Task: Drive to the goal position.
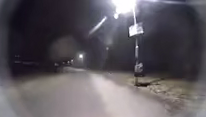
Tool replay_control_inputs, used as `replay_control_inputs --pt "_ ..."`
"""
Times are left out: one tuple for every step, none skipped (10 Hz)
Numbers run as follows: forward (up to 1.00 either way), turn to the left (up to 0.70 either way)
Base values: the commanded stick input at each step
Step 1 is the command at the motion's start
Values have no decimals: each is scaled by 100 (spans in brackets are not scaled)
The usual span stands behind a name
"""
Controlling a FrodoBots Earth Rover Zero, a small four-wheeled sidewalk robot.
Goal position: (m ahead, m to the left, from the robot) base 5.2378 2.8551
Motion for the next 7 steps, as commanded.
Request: replay_control_inputs --pt "100 0" --pt "100 -12" --pt "100 -25" --pt "100 -38" --pt "100 -17" --pt "100 0" --pt "100 0"
